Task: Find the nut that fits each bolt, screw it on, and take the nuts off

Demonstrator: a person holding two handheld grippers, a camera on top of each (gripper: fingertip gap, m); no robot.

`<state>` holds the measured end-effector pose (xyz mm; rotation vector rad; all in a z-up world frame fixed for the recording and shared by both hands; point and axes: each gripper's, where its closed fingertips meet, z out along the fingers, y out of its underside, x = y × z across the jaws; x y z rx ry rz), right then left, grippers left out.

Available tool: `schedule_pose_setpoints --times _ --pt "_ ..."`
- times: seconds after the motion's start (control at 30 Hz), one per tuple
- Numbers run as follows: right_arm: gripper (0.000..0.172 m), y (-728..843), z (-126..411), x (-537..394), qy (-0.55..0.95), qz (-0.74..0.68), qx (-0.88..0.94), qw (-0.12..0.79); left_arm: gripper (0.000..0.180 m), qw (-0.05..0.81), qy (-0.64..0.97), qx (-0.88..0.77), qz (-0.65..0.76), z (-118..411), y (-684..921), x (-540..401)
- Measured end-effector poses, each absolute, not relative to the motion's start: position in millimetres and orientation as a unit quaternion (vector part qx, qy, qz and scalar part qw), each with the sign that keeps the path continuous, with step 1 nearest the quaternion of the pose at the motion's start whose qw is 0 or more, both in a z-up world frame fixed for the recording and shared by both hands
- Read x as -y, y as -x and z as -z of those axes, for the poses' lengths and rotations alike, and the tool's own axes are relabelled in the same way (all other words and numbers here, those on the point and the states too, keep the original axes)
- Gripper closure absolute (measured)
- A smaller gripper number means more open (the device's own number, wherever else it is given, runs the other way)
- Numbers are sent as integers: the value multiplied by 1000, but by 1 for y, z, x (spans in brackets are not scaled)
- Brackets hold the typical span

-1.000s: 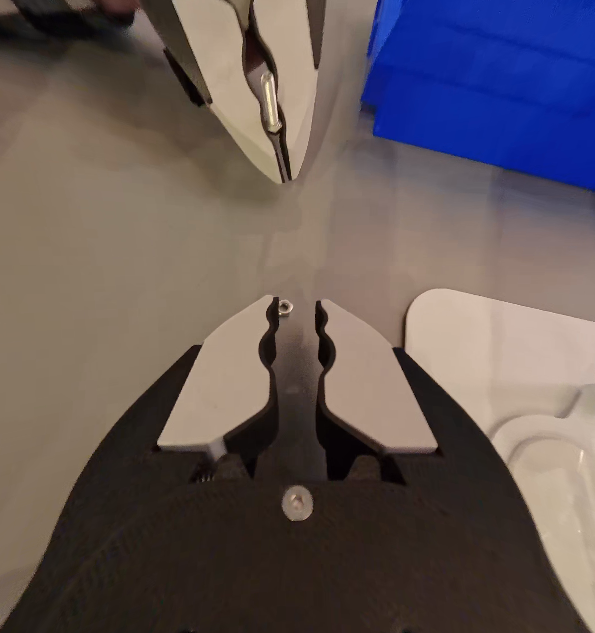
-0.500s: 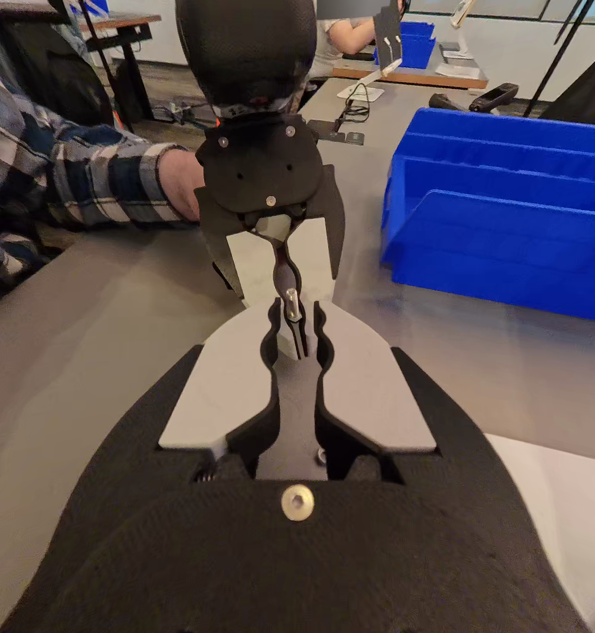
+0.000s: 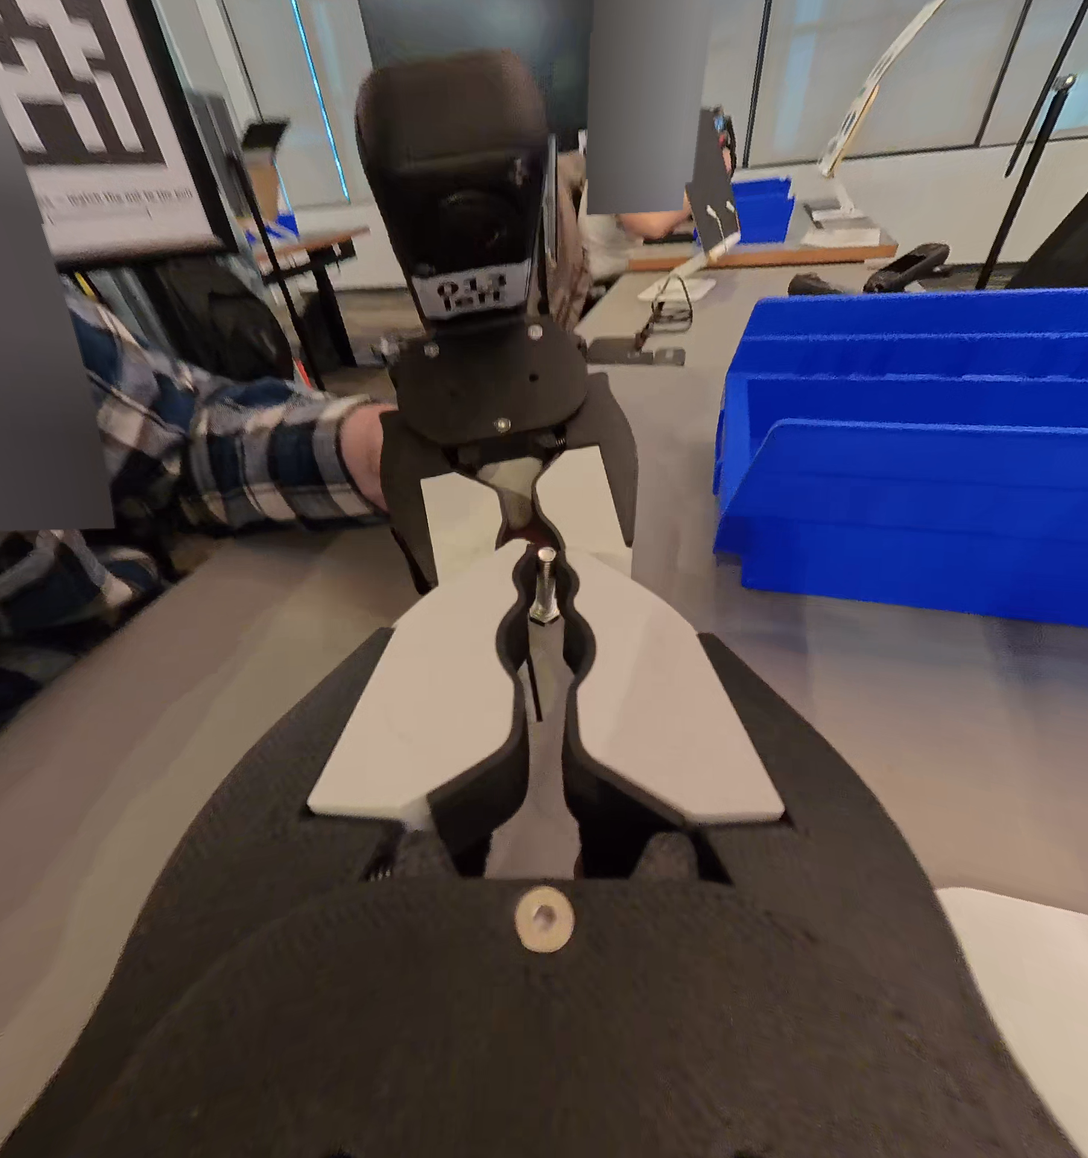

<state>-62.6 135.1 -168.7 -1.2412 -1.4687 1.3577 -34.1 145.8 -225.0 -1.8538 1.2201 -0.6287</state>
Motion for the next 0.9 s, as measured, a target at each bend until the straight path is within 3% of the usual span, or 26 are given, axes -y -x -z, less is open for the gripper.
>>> schedule_pose_setpoints --times 0.2,0.63,0.9 --pt "166 55 154 -143 474 -598 529 371 156 421 718 -460 309 210 28 -143" --pt "166 57 157 -128 456 -597 562 346 174 408 694 -460 374 201 24 -131" --pt "166 57 158 -127 456 -595 564 347 175 405 697 -464 367 204 25 -131"
